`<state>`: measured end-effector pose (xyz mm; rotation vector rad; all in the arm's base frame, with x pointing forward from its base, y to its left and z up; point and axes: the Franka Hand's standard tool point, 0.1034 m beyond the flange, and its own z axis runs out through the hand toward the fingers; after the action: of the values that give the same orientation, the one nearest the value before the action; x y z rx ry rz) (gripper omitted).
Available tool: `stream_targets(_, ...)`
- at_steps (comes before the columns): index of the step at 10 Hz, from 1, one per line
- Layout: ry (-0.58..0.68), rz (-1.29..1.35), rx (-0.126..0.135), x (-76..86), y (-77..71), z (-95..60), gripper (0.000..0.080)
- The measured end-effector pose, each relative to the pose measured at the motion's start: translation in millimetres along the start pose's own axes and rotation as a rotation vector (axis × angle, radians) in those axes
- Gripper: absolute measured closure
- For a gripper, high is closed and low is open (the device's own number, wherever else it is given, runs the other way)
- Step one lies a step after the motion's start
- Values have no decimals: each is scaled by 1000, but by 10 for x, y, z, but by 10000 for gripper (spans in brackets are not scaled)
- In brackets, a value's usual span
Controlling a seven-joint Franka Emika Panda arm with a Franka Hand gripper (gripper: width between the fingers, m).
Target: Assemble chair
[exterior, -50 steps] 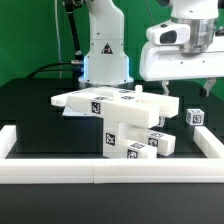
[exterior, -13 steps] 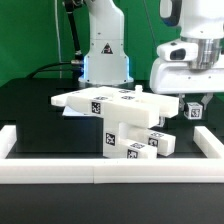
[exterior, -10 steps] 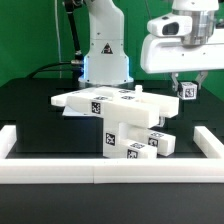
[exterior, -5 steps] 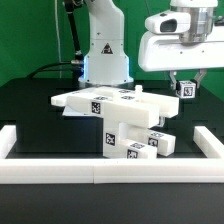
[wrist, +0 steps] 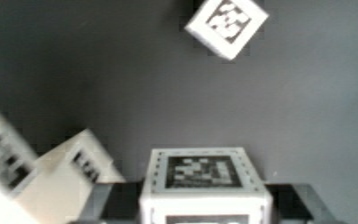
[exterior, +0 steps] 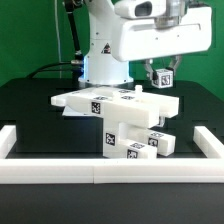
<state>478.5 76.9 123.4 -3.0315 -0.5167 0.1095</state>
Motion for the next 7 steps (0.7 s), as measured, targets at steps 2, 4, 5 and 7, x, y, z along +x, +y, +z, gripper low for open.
stream_targets(2,1,1,-2,-23,-14,36,511)
stream_targets(4,1,2,-2,-22,-9,35,511)
stream_targets(5,1,-27,-3,-20,32,32,511)
stream_targets(7,7,-93,-7,49,314,-27,511)
